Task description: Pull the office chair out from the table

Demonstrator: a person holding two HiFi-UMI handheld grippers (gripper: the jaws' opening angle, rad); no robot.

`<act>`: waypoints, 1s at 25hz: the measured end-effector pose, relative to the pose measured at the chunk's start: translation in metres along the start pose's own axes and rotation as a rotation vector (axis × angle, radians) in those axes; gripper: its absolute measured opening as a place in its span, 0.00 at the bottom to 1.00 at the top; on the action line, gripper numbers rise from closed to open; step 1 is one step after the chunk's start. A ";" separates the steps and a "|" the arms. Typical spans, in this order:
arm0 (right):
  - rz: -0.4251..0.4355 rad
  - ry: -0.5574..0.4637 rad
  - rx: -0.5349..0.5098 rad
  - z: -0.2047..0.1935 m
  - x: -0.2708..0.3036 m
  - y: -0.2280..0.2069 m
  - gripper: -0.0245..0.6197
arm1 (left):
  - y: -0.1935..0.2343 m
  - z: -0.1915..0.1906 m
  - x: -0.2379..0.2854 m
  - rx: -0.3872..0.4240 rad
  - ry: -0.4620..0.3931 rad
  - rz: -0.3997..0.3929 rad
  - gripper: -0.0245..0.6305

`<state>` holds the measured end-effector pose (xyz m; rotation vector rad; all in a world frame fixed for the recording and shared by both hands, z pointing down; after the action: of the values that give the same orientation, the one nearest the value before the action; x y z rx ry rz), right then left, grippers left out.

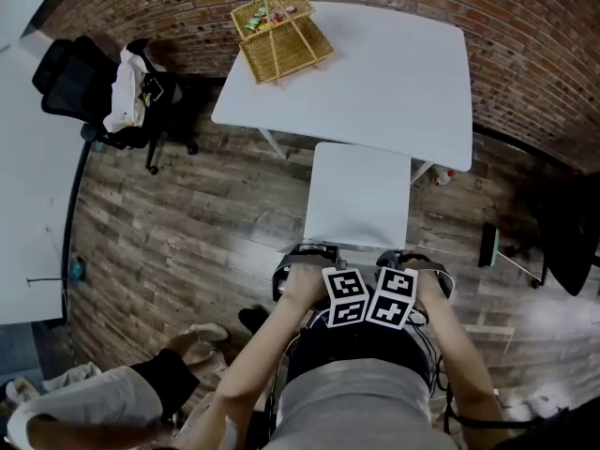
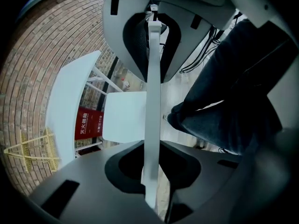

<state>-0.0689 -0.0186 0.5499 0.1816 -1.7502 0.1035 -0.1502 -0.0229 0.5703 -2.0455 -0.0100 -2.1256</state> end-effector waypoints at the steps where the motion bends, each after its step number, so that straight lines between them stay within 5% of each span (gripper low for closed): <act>1: 0.002 0.000 -0.001 -0.001 0.000 0.003 0.16 | -0.003 0.000 0.000 -0.002 0.000 0.000 0.16; 25: 0.021 -0.014 -0.017 -0.011 -0.006 0.045 0.16 | -0.047 0.009 -0.009 -0.019 0.005 -0.014 0.16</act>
<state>-0.0651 0.0277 0.5470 0.1525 -1.7669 0.1031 -0.1473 0.0260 0.5674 -2.0560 -0.0036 -2.1472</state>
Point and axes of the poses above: the fingertips, and each gripper's own axes: x forward along the fingers, y to its left, z out of its top, the point moved 5 cm from there along -x, backward along the fingers, and after that the axes turned 4 degrees about x, right-handed, at the moved point
